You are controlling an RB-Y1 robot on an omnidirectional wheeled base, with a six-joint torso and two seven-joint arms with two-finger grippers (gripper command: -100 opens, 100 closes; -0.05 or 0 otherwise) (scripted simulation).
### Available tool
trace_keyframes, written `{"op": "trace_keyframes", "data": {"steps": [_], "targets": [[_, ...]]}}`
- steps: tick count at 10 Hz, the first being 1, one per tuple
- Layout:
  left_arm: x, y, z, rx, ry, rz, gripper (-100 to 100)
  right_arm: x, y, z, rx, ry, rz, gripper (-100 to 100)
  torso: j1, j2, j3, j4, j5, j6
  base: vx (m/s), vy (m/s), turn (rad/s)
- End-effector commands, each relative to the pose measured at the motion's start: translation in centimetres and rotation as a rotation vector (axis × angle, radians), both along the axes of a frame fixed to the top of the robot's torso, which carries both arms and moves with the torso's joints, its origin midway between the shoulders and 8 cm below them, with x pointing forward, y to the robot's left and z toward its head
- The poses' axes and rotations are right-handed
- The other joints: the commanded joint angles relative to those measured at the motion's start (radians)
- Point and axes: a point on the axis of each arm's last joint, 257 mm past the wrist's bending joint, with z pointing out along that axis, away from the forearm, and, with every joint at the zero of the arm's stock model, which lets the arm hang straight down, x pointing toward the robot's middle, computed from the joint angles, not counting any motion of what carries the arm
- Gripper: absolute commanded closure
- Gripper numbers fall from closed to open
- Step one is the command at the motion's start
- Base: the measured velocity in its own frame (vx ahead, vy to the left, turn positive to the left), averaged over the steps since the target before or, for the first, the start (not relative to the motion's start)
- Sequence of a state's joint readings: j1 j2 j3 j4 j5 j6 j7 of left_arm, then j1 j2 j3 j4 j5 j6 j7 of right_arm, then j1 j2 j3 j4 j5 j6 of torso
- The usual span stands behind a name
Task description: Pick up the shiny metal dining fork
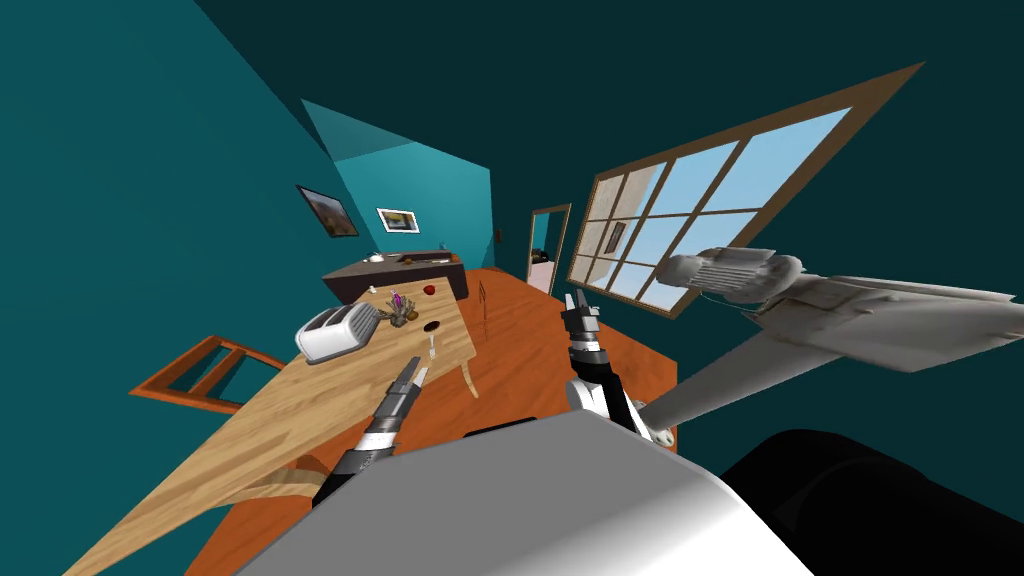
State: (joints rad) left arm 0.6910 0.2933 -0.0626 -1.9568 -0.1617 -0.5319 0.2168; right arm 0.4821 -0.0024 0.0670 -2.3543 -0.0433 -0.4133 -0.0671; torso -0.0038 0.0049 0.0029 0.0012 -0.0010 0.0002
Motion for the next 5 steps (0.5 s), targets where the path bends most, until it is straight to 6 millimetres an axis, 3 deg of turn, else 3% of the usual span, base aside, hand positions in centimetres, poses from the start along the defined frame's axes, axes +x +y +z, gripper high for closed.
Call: {"op": "trace_keyframes", "data": {"steps": [1,2,3,4,5], "targets": [[-0.9,0.1,-2.5,-0.005,0.051,-0.006,-100,0.0,0.0,0.0,0.000,0.000,0.000,0,0.000,0.000,0.000,0.000,0.000,0.000,-0.046,-0.060,-0.050],[-1.9,0.3,-4.6,-0.007,0.109,-0.023,-100,0.0,0.0,0.0,0.000,0.000,0.000,0,0.001,-0.001,0.000,0.000,0.000,0.000,-0.032,-0.076,-0.106],[-2.1,0.5,-5.4,-0.007,0.124,-0.018,-100,0.0,0.0,0.0,0.000,0.000,0.000,0,0.000,-0.001,-0.001,0.000,0.000,0.000,-0.025,-0.060,-0.050],[-3.4,0.8,-7.8,-0.008,0.189,-0.033,-100,0.0,0.0,0.0,0.000,0.000,0.000,0,0.001,-0.002,-0.001,0.000,0.000,0.000,-0.028,-0.061,-0.139],[-3.6,0.9,-8.1,-0.008,0.197,-0.031,-100,0.0,0.0,0.0,0.000,0.000,0.000,0,0.001,-0.002,-0.001,0.000,0.000,0.000,-0.024,-0.044,-0.055]]}}
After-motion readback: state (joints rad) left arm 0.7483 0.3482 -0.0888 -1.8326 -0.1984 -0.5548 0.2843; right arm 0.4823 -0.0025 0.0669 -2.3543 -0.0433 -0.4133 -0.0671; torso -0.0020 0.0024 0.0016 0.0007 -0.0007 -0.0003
